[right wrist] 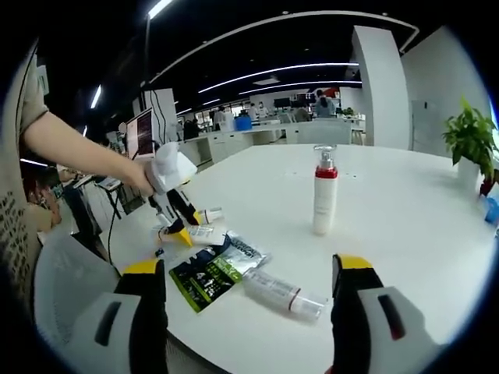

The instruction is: Arrange the skincare products in the storage area until every visible bottle or jar stands upright without overlapping.

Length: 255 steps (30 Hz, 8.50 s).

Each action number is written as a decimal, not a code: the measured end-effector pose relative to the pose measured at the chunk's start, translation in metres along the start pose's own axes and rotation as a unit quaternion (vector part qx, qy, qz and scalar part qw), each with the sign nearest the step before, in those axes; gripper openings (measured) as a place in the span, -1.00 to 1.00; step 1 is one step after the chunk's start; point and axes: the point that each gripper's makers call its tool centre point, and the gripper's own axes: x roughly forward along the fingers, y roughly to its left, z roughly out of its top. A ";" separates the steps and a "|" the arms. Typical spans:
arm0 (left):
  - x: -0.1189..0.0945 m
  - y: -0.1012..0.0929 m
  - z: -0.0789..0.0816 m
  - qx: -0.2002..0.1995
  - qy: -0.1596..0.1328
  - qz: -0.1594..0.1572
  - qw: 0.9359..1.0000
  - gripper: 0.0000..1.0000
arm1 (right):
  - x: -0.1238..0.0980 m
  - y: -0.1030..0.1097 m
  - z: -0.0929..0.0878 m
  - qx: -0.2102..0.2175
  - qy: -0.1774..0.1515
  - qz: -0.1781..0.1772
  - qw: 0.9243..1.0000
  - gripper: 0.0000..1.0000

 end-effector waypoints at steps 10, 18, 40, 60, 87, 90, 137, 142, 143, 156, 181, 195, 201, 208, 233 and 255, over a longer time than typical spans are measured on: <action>-0.023 -0.003 0.000 -0.021 -0.051 -0.010 0.998 -0.52 | 0.000 0.003 0.001 -0.006 -0.002 0.006 1.000 0.75; -0.047 -0.002 0.003 -0.044 -0.099 -0.006 0.994 -0.53 | -0.001 0.005 0.003 -0.010 -0.007 0.011 1.000 0.75; -0.144 -0.054 0.059 -0.132 -0.319 -0.109 0.932 -0.52 | -0.001 0.041 0.013 0.001 -0.017 0.101 0.995 0.75; -0.218 -0.136 0.110 -0.137 -0.433 -0.246 0.857 -0.51 | -0.006 0.121 0.136 0.109 -0.110 0.323 0.934 0.39; -0.234 -0.164 0.128 -0.111 -0.465 -0.307 0.823 -0.46 | -0.017 0.127 0.161 0.158 -0.131 0.356 0.912 -0.32; -0.236 -0.163 0.133 -0.114 -0.471 -0.300 0.822 -0.44 | -0.017 0.125 0.165 0.140 -0.141 0.332 0.922 -0.33; -0.227 -0.124 0.152 -0.157 -0.468 -0.005 0.870 -0.79 | -0.006 0.089 0.193 0.032 -0.171 0.113 0.978 -0.31; -0.234 -0.127 0.149 -0.132 -0.478 -0.050 0.867 -0.79 | -0.015 0.096 0.193 -0.010 -0.166 0.192 0.967 -0.36; -0.236 -0.130 0.147 -0.115 -0.479 -0.065 0.868 -0.79 | -0.018 0.098 0.193 -0.019 -0.161 0.212 0.964 -0.38; -0.266 -0.141 0.153 -0.043 -0.511 -0.139 0.847 -0.79 | -0.033 0.101 0.214 -0.030 -0.164 0.323 0.932 -0.60; -0.216 -0.117 0.173 0.046 -0.479 -0.148 0.864 -0.75 | -0.003 0.080 0.196 -0.064 -0.119 0.352 0.926 -0.72; -0.146 -0.084 0.183 0.086 -0.419 -0.110 0.897 -0.75 | 0.040 0.044 0.154 -0.127 -0.060 0.319 0.937 -0.74; -0.115 -0.074 0.185 0.091 -0.402 -0.105 0.905 -0.75 | 0.057 0.031 0.132 -0.138 -0.030 0.304 0.942 -0.74; -0.086 -0.064 0.191 0.093 -0.388 -0.108 0.911 -0.74 | 0.077 0.010 0.112 -0.139 -0.004 0.283 0.949 -0.73; -0.033 -0.041 0.204 0.089 -0.374 -0.108 0.917 -0.74 | 0.113 -0.027 0.081 -0.143 0.035 0.248 0.958 -0.70; -0.032 -0.037 0.208 0.123 -0.385 -0.104 0.909 -0.75 | 0.114 -0.034 0.080 -0.098 0.014 0.211 0.972 -0.30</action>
